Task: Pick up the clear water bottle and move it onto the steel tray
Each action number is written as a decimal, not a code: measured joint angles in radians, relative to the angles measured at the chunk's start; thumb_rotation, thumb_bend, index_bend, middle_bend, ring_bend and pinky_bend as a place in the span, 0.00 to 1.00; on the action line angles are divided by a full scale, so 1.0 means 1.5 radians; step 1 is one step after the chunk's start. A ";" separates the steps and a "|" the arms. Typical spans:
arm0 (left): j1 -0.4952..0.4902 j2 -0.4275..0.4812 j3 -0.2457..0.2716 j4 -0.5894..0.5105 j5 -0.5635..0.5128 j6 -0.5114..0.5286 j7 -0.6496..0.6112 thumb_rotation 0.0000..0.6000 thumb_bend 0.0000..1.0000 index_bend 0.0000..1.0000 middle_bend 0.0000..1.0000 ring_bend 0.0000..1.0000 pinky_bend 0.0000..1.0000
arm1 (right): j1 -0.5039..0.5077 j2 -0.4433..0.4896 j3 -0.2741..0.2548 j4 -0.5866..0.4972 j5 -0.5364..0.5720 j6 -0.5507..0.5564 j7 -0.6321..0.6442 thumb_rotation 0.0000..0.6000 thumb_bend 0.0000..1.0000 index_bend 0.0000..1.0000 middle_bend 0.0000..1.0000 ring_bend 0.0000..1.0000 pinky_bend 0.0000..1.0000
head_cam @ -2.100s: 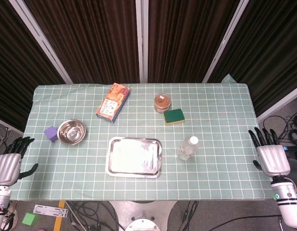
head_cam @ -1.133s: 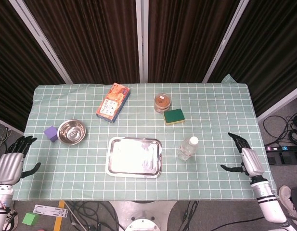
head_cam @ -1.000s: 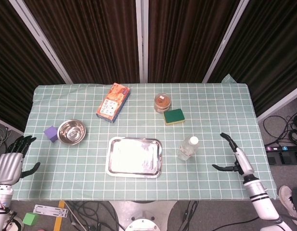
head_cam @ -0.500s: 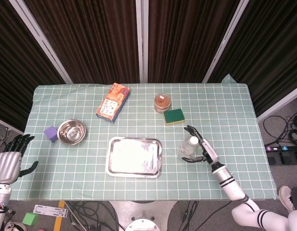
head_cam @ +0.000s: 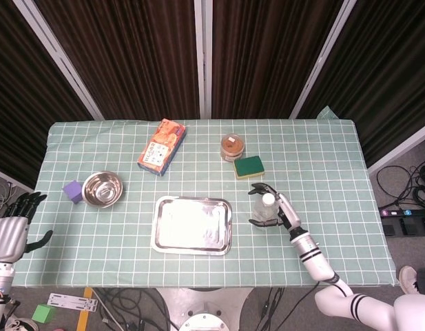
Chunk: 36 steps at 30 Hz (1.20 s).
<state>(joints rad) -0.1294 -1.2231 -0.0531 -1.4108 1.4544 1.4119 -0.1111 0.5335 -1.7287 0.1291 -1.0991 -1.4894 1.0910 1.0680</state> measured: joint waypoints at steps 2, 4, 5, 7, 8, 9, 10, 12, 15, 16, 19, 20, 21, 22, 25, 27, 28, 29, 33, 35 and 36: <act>0.000 -0.001 0.001 0.001 0.000 -0.001 -0.001 1.00 0.28 0.19 0.21 0.11 0.19 | 0.001 0.001 0.001 -0.001 0.003 -0.002 -0.003 1.00 0.00 0.50 0.42 0.26 0.30; -0.001 -0.002 0.001 0.001 0.001 -0.003 -0.001 1.00 0.28 0.19 0.21 0.11 0.19 | 0.001 0.003 0.002 -0.002 0.005 -0.003 -0.003 1.00 0.00 0.53 0.42 0.26 0.30; -0.002 -0.003 0.001 0.001 0.002 -0.003 -0.001 1.00 0.28 0.19 0.21 0.11 0.19 | 0.001 0.005 0.003 -0.004 0.005 -0.002 -0.004 1.00 0.00 0.55 0.43 0.27 0.31; -0.002 -0.003 0.001 0.001 0.002 -0.003 0.000 1.00 0.28 0.19 0.21 0.11 0.19 | 0.001 0.007 0.005 -0.008 0.006 0.001 -0.005 1.00 0.01 0.57 0.44 0.28 0.33; -0.002 -0.003 0.001 0.000 0.001 -0.003 0.000 1.00 0.28 0.19 0.21 0.11 0.19 | 0.001 0.010 0.006 -0.011 0.007 0.003 -0.008 1.00 0.01 0.59 0.45 0.30 0.34; -0.002 -0.003 0.001 0.000 0.001 -0.003 0.001 1.00 0.28 0.19 0.21 0.11 0.19 | 0.001 0.012 0.007 -0.014 0.007 0.004 -0.010 1.00 0.02 0.60 0.46 0.31 0.35; -0.002 -0.003 0.001 -0.001 0.001 -0.003 0.001 1.00 0.28 0.18 0.21 0.11 0.19 | 0.001 0.015 0.009 -0.016 0.008 0.006 -0.014 1.00 0.03 0.61 0.47 0.31 0.36; -0.002 -0.003 0.001 -0.002 0.001 -0.002 0.003 1.00 0.28 0.18 0.21 0.11 0.19 | 0.000 0.020 0.013 -0.023 0.010 0.013 -0.025 1.00 0.04 0.62 0.48 0.32 0.37; -0.002 -0.002 0.001 -0.005 0.002 0.000 0.006 1.00 0.28 0.19 0.21 0.11 0.19 | -0.002 0.033 0.019 -0.040 0.012 0.022 -0.037 1.00 0.05 0.63 0.48 0.33 0.38; -0.002 -0.002 0.001 -0.006 0.002 0.001 0.006 1.00 0.28 0.19 0.21 0.11 0.19 | -0.002 0.039 0.021 -0.047 0.012 0.024 -0.040 1.00 0.05 0.63 0.48 0.33 0.38; -0.002 -0.002 0.001 -0.008 0.001 0.000 0.009 1.00 0.28 0.19 0.21 0.11 0.19 | -0.003 0.061 0.029 -0.075 0.010 0.037 -0.050 1.00 0.05 0.63 0.48 0.33 0.38; -0.002 -0.002 0.001 -0.009 0.001 -0.001 0.010 1.00 0.28 0.19 0.21 0.11 0.19 | -0.003 0.071 0.033 -0.089 0.008 0.044 -0.055 1.00 0.05 0.63 0.48 0.33 0.38; -0.003 -0.002 0.000 -0.010 0.001 -0.001 0.010 1.00 0.28 0.19 0.21 0.11 0.19 | -0.003 0.078 0.036 -0.100 0.008 0.048 -0.058 1.00 0.05 0.63 0.48 0.33 0.38; -0.003 -0.001 0.000 -0.011 0.000 -0.002 0.011 1.00 0.28 0.19 0.21 0.11 0.19 | -0.003 0.085 0.039 -0.112 0.007 0.052 -0.063 1.00 0.05 0.63 0.48 0.33 0.38; -0.005 0.002 -0.001 -0.018 0.000 -0.004 0.015 1.00 0.28 0.19 0.21 0.11 0.19 | 0.002 0.106 0.053 -0.153 0.008 0.056 -0.077 1.00 0.05 0.63 0.49 0.33 0.38; -0.007 0.004 -0.002 -0.023 -0.001 -0.004 0.019 1.00 0.28 0.18 0.21 0.11 0.19 | 0.011 0.119 0.066 -0.182 0.006 0.057 -0.093 1.00 0.05 0.63 0.49 0.33 0.38; -0.007 0.005 -0.003 -0.025 -0.001 -0.005 0.020 1.00 0.28 0.18 0.21 0.11 0.19 | 0.014 0.124 0.071 -0.193 0.004 0.060 -0.102 1.00 0.06 0.63 0.49 0.33 0.38; -0.007 0.005 -0.003 -0.028 -0.003 -0.005 0.021 1.00 0.28 0.18 0.21 0.11 0.19 | 0.016 0.130 0.077 -0.207 0.003 0.066 -0.117 1.00 0.07 0.64 0.49 0.33 0.38; -0.005 0.002 0.000 -0.030 -0.005 -0.007 0.022 1.00 0.28 0.19 0.21 0.11 0.19 | 0.012 0.133 0.077 -0.214 0.026 0.065 -0.148 1.00 0.10 0.64 0.49 0.34 0.39; -0.005 0.000 0.001 -0.028 -0.003 -0.007 0.021 1.00 0.28 0.19 0.21 0.11 0.19 | 0.008 0.124 0.072 -0.187 0.056 0.040 -0.143 1.00 0.10 0.64 0.49 0.34 0.39; -0.005 0.000 0.002 -0.027 -0.003 -0.007 0.021 1.00 0.28 0.19 0.21 0.11 0.19 | 0.008 0.119 0.070 -0.172 0.068 0.026 -0.140 1.00 0.10 0.64 0.49 0.34 0.39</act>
<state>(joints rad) -0.1370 -1.2234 -0.0507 -1.4519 1.4505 1.4020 -0.0796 0.5453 -1.5502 0.2341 -1.3574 -1.3876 1.1294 0.8580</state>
